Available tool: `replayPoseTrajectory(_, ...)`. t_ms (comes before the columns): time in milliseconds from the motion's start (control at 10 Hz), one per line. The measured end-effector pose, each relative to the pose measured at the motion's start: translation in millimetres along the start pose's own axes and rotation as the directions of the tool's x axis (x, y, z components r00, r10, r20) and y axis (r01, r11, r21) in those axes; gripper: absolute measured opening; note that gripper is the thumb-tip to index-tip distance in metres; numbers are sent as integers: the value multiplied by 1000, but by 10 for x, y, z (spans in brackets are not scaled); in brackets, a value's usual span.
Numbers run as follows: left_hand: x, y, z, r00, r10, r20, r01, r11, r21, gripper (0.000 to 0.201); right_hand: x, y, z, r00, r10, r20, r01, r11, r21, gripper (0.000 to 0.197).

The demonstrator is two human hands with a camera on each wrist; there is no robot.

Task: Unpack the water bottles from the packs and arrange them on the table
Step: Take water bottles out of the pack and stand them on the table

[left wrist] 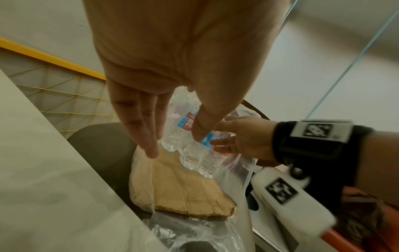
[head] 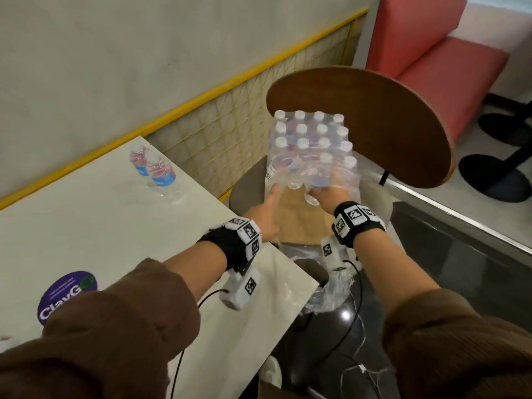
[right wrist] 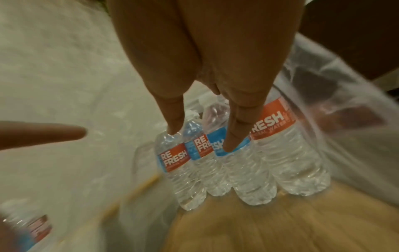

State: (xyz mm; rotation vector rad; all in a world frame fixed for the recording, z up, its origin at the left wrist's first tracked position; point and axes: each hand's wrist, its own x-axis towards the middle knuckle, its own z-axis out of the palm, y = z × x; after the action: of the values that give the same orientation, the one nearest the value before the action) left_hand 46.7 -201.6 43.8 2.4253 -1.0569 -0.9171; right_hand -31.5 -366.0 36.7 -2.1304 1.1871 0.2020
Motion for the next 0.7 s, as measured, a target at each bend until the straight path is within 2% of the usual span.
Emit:
replayPoseTrajectory(100,80,-22,47,999,8,42,-8,1000,-8,87,74,49,-95,997,69,41,-68,997,-31,58)
replayPoseTrajectory(200,116,5,62,997,26,67,-23,999,-46,78,-63,174,-26,1000,-26,10,28,986,-162,81)
replayPoseTrajectory(300,147,60,63,999,51,9,-49,994,-98,77,-76,93,149,997,-36,-61,42,994,98,73)
replayPoseTrajectory(400,221,126,57,993,89,-72,-101,977,-187,77,-40,-139,180,979,-6,-204,63,960,274,39)
replayPoseTrajectory(500,303,201,67,995,58,-76,-73,973,-217,58,65,-63,239,999,-6,-32,5,1000,-18,44)
replayPoseTrajectory(600,341,265,102,994,94,-63,-106,971,-216,28,179,67,216,993,57,101,-51,997,-63,54)
replayPoseTrajectory(700,289,252,147,997,72,-28,-75,988,-134,33,355,169,356,992,-74,102,85,991,-100,49)
